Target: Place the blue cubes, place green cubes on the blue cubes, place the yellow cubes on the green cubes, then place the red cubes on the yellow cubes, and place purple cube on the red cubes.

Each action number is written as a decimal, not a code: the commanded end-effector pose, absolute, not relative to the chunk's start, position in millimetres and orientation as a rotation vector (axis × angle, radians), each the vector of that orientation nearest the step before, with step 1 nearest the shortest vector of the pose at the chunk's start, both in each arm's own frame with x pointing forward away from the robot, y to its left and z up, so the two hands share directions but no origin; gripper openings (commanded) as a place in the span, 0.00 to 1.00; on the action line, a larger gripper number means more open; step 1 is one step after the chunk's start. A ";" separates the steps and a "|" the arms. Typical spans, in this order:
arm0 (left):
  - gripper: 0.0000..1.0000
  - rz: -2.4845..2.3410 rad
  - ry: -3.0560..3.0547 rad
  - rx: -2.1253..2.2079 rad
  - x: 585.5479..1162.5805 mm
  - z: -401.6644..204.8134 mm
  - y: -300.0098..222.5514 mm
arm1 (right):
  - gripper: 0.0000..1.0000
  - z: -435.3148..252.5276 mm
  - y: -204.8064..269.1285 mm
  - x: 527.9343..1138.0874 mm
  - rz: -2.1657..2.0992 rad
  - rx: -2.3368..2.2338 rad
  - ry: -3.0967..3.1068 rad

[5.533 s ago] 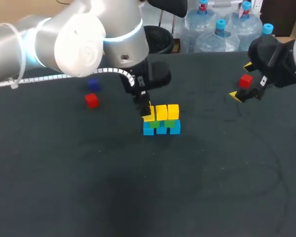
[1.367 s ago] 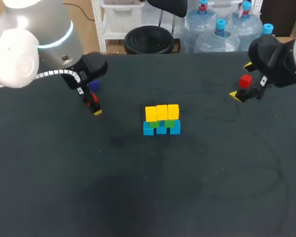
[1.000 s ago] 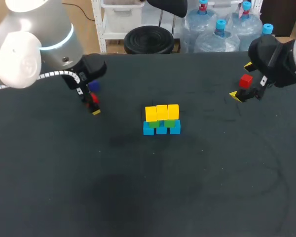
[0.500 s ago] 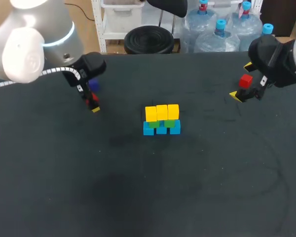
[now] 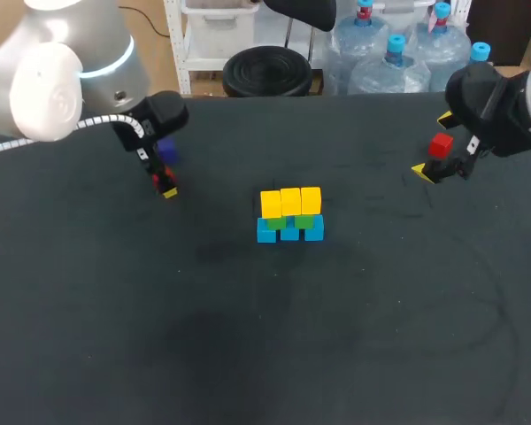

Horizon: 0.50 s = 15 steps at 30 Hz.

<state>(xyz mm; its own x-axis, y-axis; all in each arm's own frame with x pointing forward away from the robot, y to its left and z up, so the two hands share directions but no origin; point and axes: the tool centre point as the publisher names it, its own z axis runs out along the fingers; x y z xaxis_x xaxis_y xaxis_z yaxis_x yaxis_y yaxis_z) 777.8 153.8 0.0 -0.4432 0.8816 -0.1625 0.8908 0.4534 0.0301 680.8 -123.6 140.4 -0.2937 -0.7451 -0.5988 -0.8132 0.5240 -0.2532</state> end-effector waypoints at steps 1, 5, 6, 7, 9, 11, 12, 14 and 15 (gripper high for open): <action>0.96 -0.102 2.554 1.566 783.5 -4.7 153.9 | 1.00 139.3 -122.7 677.3 -0.042 -1.160 2.052; 0.79 -0.107 2.558 1.567 783.8 -6.3 153.6 | 1.00 139.3 -122.7 677.3 -0.042 -1.160 2.052; 0.74 -0.109 2.558 1.568 783.9 -6.4 153.5 | 1.00 139.3 -122.7 677.3 -0.042 -1.160 2.052; 0.65 -0.110 2.558 1.568 783.9 -6.5 153.4 | 1.00 139.3 -122.7 677.3 -0.042 -1.160 2.052; 0.47 -0.110 2.557 1.568 784.0 -6.6 153.4 | 1.00 139.3 -122.7 677.3 -0.042 -1.160 2.052; 0.43 -0.109 2.557 1.568 784.2 -6.7 153.3 | 1.00 139.3 -122.7 677.3 -0.042 -1.160 2.052; 0.42 -0.108 2.556 1.568 784.3 -6.6 153.2 | 1.00 139.3 -122.7 677.3 -0.042 -1.160 2.052; 0.36 -0.107 2.555 1.569 784.4 -6.3 153.0 | 1.00 139.3 -122.7 677.3 -0.042 -1.160 2.052; 0.33 -0.106 2.555 1.568 784.5 -6.2 152.9 | 1.00 139.3 -122.7 677.3 -0.042 -1.160 2.052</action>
